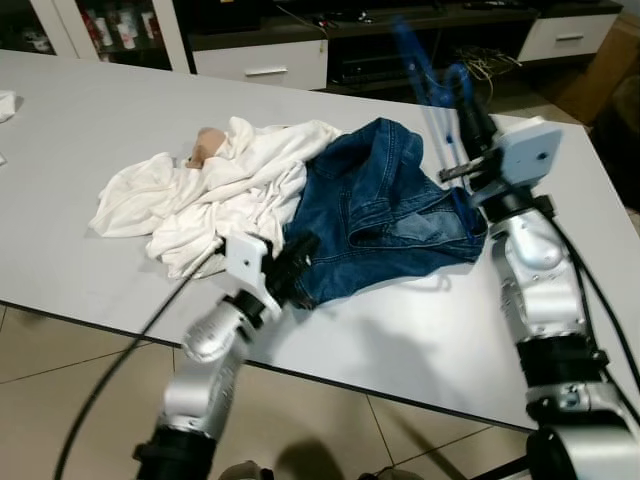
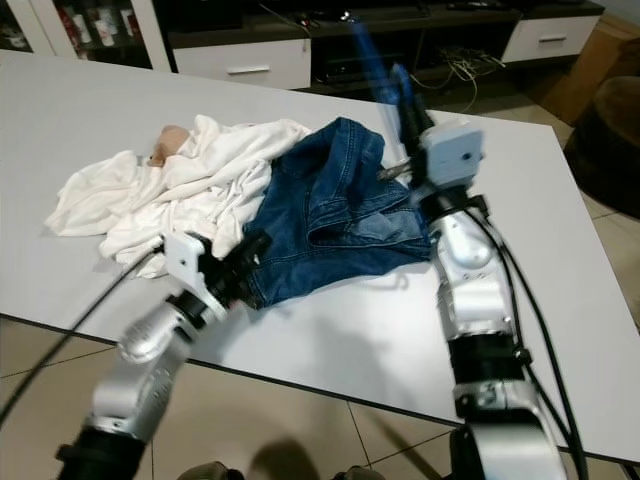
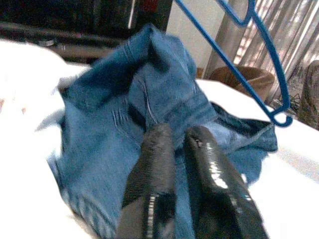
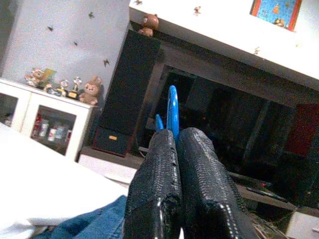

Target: Hang hanger

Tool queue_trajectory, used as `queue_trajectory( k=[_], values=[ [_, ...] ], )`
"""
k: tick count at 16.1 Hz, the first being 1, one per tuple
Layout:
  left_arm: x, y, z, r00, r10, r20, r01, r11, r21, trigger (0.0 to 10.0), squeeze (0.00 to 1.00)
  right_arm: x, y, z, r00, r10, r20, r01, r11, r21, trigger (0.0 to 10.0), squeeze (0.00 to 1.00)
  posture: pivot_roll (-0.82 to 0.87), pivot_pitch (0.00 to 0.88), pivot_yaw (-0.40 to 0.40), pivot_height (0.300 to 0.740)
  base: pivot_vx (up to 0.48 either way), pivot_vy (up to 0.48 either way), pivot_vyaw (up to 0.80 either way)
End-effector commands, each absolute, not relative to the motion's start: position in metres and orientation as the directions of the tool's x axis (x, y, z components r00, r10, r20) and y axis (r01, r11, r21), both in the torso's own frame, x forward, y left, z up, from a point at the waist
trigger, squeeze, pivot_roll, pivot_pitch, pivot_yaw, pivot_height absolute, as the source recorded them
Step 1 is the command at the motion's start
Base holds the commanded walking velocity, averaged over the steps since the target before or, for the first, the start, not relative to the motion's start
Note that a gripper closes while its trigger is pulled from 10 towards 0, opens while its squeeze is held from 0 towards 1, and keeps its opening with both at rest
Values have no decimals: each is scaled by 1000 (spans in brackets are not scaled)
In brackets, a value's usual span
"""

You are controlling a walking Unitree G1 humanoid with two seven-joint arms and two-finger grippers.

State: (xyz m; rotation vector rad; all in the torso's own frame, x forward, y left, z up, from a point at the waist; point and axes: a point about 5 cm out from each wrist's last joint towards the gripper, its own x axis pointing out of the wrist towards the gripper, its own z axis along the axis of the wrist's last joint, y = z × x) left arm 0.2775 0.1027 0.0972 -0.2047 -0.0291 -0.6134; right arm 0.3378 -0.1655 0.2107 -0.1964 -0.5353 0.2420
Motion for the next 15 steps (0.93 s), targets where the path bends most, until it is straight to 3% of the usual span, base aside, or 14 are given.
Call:
queue_trajectory(
  k=[1, 3, 12, 13, 14, 15],
  values=[
    [274, 98, 92, 806, -588, 72, 590, 788, -176, 10000, 1000, 335, -164, 209, 832, 292, 471, -190, 949, -252, 10000, 0, -46, 19, 13, 740, 0, 0, 0],
    [269, 92, 87, 795, -604, 46, 601, 777, -189, 10000, 1000, 332, -160, 204, 831, 305, 465, -204, 945, -257, 10000, 0, -46, 19, 13, 740, 0, 0, 0],
    [282, 106, 67, 898, -431, -91, 406, 890, -209, 10000, 1000, 330, -156, 204, 832, 306, 462, -207, 945, -253, 10000, 0, -45, 28, 15, 740, 0, 0, 0],
    [283, 105, 66, 889, -448, -96, 422, 883, -206, 10000, 655, 329, -156, 204, 832, 306, 462, -208, 945, -253, 10000, 0, -45, 28, 14, 740, 0, 0, 0],
    [286, 101, 65, 875, -472, -110, 445, 873, -201, 10000, 0, 329, -155, 204, 833, 308, 460, -210, 945, -252, 10000, 0, -47, 29, 15, 740, 0, 0, 0],
    [288, 99, 64, 869, -476, -132, 446, 871, -207, 10000, 0, 329, -154, 204, 833, 308, 459, -211, 944, -252, 10000, 0, -47, 29, 15, 740, 0, 0, 0]
  ],
)
